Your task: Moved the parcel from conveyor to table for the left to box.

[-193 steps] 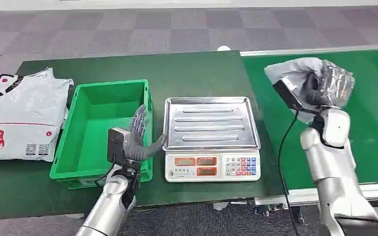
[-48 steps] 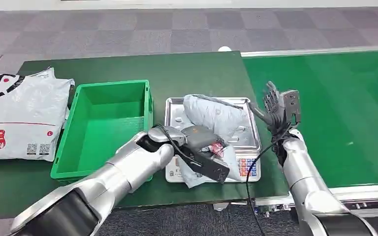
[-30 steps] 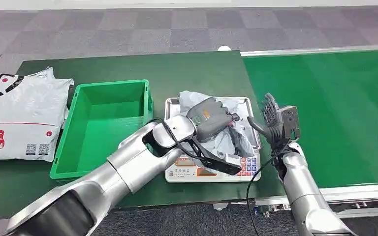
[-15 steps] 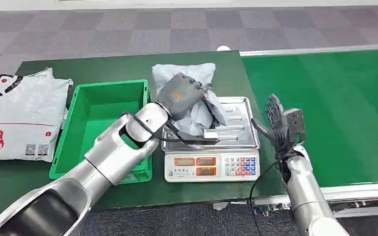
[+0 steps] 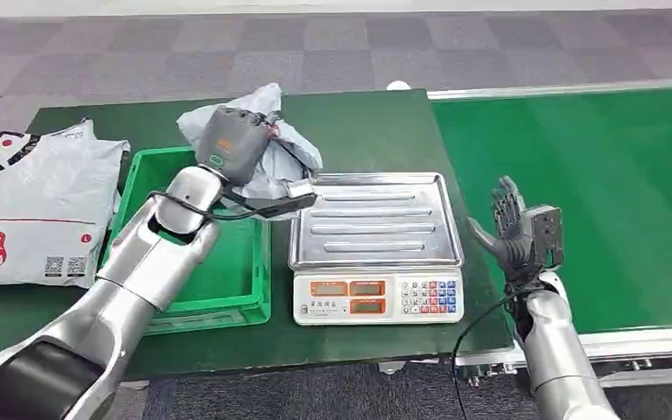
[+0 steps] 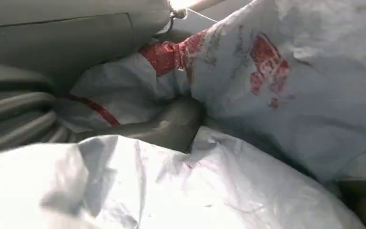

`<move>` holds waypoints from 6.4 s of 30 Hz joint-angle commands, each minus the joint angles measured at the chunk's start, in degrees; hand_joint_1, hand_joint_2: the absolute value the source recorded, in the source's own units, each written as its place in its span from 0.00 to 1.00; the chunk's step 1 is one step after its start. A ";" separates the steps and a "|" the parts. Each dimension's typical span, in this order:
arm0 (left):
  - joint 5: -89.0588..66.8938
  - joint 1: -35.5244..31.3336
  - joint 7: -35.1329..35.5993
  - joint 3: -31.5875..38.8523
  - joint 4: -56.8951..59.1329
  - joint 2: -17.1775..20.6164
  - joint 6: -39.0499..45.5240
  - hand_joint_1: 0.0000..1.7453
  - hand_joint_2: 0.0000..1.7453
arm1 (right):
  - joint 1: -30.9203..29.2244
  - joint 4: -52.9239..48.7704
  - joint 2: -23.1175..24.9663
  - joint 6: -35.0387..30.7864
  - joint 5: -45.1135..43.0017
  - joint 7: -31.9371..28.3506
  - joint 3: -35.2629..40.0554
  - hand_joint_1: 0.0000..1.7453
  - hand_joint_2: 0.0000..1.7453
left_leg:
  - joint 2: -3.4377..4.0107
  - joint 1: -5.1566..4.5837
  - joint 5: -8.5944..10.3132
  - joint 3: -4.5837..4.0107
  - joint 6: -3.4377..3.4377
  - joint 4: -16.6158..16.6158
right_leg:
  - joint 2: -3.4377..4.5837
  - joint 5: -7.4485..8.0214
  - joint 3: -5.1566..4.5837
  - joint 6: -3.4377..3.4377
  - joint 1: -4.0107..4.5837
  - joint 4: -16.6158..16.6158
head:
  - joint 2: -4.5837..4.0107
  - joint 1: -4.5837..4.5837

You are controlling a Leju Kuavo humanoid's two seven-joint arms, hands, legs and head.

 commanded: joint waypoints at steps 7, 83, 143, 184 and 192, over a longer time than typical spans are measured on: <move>-1.29 14.42 2.84 13.44 -2.05 6.37 4.86 1.00 1.00 | 4.49 -4.26 -0.26 0.06 -0.78 0.23 -1.73 0.00 1.00 | 0.18 0.08 -0.10 0.22 -0.09 -0.10 | 0.16 -0.12 0.10 -0.13 0.09 -0.07 | 0.00 0.00; 93.76 11.32 -22.09 12.95 13.05 -14.17 -28.86 0.00 1.00 | -14.32 21.59 12.07 -6.04 3.90 -1.22 19.69 0.00 1.00 | 0.24 0.09 -0.12 0.43 -0.10 -0.20 | 0.22 -0.11 0.35 -0.13 0.09 -0.17 | -0.02 0.00; 87.10 21.87 -26.11 9.39 -4.63 -9.36 -15.54 0.00 1.00 | -4.67 0.02 12.14 -17.18 9.69 -1.61 20.03 0.00 1.00 | 0.08 0.06 -0.13 0.26 -0.14 -0.14 | 0.04 -0.21 0.18 -0.12 0.06 -0.08 | -0.02 0.00; 87.11 18.27 -24.63 6.37 -2.92 -9.43 -16.20 0.00 1.00 | -2.91 -0.60 11.62 -17.81 8.49 -1.72 19.61 0.00 1.00 | 0.04 0.09 -0.15 0.40 -0.15 -0.18 | 0.02 -0.23 0.34 -0.13 0.09 -0.14 | -0.02 0.00; 87.28 19.11 -24.70 6.09 -3.24 -9.53 -16.51 0.00 1.00 | -1.97 -2.03 10.46 -19.62 9.75 -1.34 17.47 0.00 1.00 | 0.02 0.06 -0.12 0.23 -0.13 -0.12 | -0.02 -0.22 0.18 -0.11 0.06 -0.08 | -0.02 0.00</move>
